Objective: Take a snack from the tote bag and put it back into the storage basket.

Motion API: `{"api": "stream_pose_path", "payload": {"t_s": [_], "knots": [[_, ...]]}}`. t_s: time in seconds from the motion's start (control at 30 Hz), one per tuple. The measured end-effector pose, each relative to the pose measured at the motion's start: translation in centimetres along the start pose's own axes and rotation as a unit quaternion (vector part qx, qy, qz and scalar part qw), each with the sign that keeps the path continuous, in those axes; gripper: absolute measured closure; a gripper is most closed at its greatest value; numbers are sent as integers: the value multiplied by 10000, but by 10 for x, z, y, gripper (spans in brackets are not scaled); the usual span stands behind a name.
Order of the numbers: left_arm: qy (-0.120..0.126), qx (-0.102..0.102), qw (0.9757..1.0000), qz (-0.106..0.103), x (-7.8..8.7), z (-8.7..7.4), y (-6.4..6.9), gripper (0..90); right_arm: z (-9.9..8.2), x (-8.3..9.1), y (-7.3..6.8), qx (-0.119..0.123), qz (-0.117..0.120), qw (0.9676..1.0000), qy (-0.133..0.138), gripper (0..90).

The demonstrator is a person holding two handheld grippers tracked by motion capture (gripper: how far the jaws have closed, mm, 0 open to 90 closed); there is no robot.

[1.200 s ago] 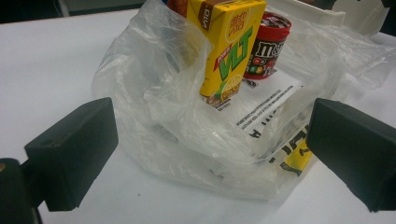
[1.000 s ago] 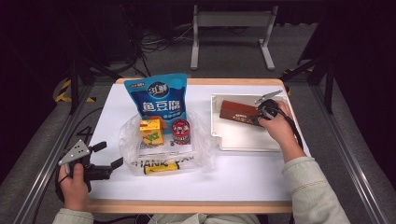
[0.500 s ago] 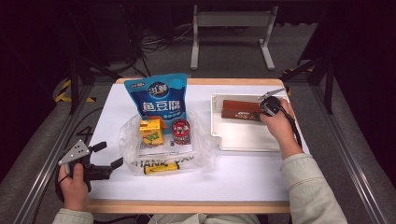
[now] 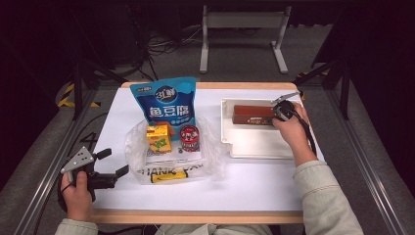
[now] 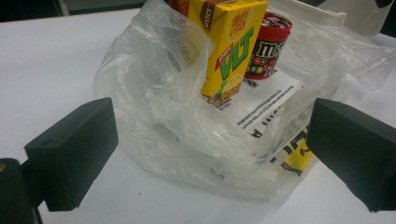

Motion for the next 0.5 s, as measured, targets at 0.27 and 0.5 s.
{"api": "stream_pose_path", "payload": {"t_s": [0.27, 0.5], "knots": [[23, 15, 10000, 17, 1, 0, 0, 30, 16, 14, -12, 126, 197, 9995, 226, 805], [16, -2, 10000, 14, 1, 1, 0, 30, 43, 29, -26, 286, 410, 9967, 645, 585]]}}
Point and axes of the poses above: each handheld gripper's, and its own axes: x roughly backward along the jaws, z roughly out of its top, y roughly to its right, the point moved 9 cm from there along -x, roughly forward along the jaws, and after that the axes turned 8 degrees about y, right-handed, at the moved point
